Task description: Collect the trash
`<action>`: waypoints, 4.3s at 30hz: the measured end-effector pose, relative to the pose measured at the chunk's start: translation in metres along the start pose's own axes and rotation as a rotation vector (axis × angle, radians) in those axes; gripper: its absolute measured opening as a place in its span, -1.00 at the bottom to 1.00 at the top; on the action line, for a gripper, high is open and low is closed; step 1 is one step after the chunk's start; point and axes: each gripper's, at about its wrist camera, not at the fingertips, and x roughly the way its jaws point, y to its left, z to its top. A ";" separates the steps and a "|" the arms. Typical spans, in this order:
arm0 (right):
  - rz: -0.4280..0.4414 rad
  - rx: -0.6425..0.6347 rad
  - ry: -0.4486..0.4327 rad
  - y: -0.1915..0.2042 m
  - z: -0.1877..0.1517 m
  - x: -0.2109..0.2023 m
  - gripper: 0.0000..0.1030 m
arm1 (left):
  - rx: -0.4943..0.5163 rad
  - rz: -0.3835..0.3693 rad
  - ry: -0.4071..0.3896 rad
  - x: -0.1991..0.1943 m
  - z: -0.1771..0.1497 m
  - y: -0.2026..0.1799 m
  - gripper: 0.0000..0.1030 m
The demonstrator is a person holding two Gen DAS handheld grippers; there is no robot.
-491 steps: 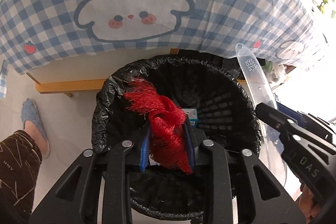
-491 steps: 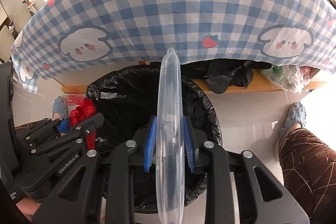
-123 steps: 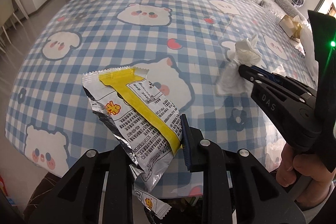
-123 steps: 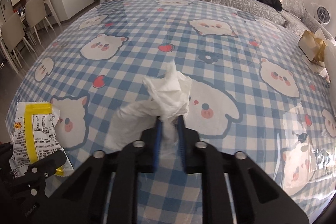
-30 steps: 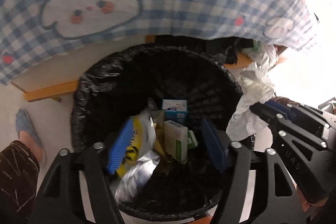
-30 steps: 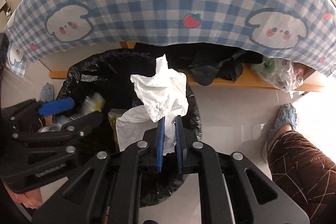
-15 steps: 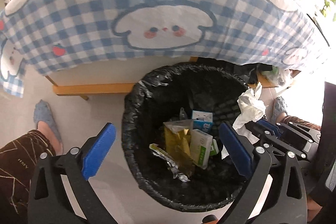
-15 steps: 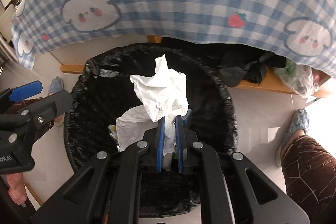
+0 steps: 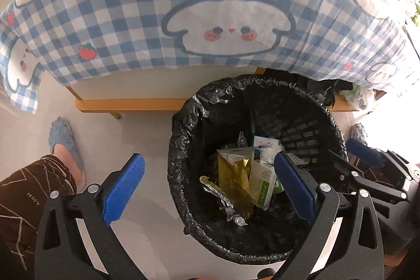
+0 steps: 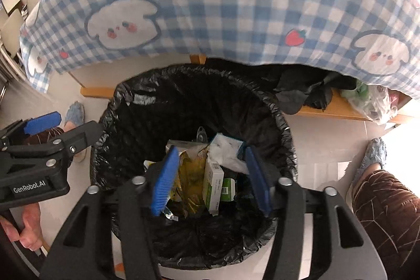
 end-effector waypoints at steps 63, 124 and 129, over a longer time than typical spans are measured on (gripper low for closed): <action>-0.106 0.056 -0.214 0.007 0.044 -0.219 0.85 | 0.019 -0.008 -0.167 -0.198 0.034 -0.010 0.88; -0.100 0.066 -0.217 0.006 0.045 -0.219 0.85 | 0.027 -0.013 -0.151 -0.193 0.033 -0.015 0.85; -0.102 0.066 -0.215 0.006 0.046 -0.218 0.85 | 0.029 -0.022 -0.149 -0.193 0.033 -0.015 0.82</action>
